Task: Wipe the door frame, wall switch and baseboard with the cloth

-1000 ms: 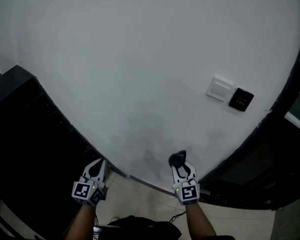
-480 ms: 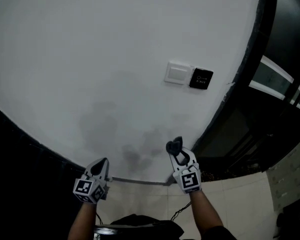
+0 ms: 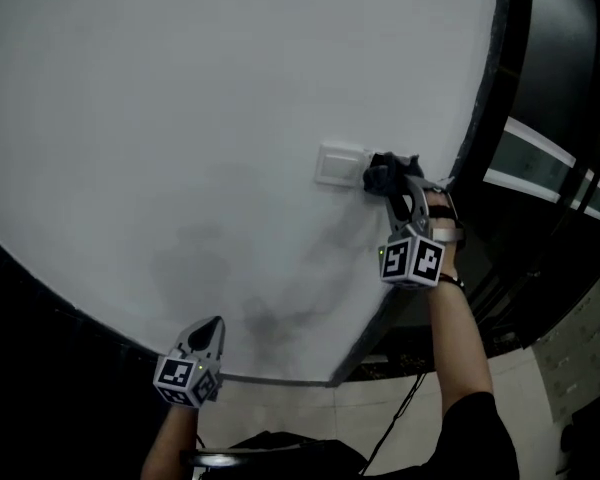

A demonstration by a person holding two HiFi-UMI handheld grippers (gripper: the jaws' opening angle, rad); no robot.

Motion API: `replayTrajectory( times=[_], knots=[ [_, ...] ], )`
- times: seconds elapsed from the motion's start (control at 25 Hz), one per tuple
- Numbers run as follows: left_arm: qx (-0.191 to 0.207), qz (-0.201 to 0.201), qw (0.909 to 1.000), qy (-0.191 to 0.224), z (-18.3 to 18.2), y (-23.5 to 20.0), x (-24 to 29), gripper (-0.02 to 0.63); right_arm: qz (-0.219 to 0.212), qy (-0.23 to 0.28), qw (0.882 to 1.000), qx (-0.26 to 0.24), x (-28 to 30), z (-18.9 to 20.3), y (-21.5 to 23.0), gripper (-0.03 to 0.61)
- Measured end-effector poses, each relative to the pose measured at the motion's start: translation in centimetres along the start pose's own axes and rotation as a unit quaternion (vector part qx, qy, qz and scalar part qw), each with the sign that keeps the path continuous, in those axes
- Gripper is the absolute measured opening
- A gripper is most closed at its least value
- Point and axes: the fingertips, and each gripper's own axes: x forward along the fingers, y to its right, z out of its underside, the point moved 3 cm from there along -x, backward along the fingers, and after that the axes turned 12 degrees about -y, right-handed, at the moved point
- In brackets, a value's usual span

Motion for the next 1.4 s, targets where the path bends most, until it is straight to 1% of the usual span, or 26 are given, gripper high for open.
replayTrajectory(
  times=[0.08,0.16,0.32,0.4,0.52,0.68,1.04,1.2,1.4],
  knots=[
    [-0.002,-0.003,1.0,0.008,-0.2,-0.4,0.0,0.002,0.019,-0.018,1.0,0.003,1.4,-0.3,2.3,0.092],
    [-0.007,-0.009,0.9999,0.012,0.0,-0.9,0.0,0.002,0.022,-0.04,0.999,0.003,2.7,-0.5,2.9,0.092],
    [-0.014,-0.014,0.9998,0.002,0.9,-1.2,-0.4,0.002,-0.008,-0.096,0.995,-0.009,4.9,0.2,0.9,0.092],
    [-0.017,-0.015,0.9997,-0.002,1.3,-0.9,-0.7,0.002,-0.01,-0.11,0.994,-0.017,5.4,0.4,-0.2,0.094],
    [-0.023,-0.02,0.9995,-0.006,1.9,-0.9,-1.2,0.002,-0.006,-0.118,0.993,-0.017,5.4,0.2,-0.9,0.094],
    [-0.035,-0.029,0.9989,-0.016,2.9,-0.9,-1.9,0.002,-0.028,-0.132,0.991,-0.023,5.1,0.5,-2.8,0.095],
    [-0.039,-0.052,0.9975,-0.029,3.9,-1.6,-4.1,0.002,-0.05,-0.13,0.99,-0.017,4.5,0.9,-5.6,0.095],
    [-0.037,-0.052,0.9975,-0.029,3.9,-1.6,-4.4,0.002,-0.059,-0.133,0.989,-0.009,4.3,0.9,-6.3,0.095],
    [-0.032,-0.049,0.9977,-0.035,4.2,-1.5,-4.7,0.002,-0.075,-0.129,0.989,-0.014,4.1,1.1,-7.2,0.095]
  ],
)
